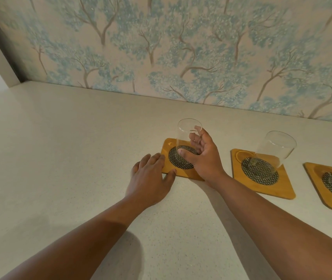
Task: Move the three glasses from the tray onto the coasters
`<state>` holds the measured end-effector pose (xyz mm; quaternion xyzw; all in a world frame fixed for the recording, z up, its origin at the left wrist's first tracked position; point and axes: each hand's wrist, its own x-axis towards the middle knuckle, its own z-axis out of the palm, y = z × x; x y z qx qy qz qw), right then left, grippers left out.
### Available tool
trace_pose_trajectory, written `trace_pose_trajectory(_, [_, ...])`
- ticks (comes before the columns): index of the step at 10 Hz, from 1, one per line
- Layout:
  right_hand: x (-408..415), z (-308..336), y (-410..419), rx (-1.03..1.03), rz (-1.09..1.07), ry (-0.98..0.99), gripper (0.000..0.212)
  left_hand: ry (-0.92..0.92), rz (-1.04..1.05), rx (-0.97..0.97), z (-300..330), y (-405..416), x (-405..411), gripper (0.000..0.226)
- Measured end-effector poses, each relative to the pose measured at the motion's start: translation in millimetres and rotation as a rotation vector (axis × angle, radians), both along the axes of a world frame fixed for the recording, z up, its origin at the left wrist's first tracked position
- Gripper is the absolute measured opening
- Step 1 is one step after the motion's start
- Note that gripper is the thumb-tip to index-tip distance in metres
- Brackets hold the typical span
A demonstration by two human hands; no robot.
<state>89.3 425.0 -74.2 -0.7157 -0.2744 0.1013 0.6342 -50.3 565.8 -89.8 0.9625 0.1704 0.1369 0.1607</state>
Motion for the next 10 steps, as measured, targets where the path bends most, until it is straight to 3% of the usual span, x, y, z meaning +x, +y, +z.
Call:
trace_pose_trajectory(3, [-2,-2,-3,-0.098,-0.013,-0.046,0.099,0.016,0.01,0.009,2,-2,-1,0.076])
trace_pose_trajectory(8, [-9,3,-1,-0.21,-0.108,-0.134,0.128,0.018,0.001,0.018,5,-4,-1,0.073])
trace_pose_trajectory(10, [-27,12,-14,-0.222,-0.116,-0.194,0.125,-0.027,0.002,0.089,10,-7,-5,0.073])
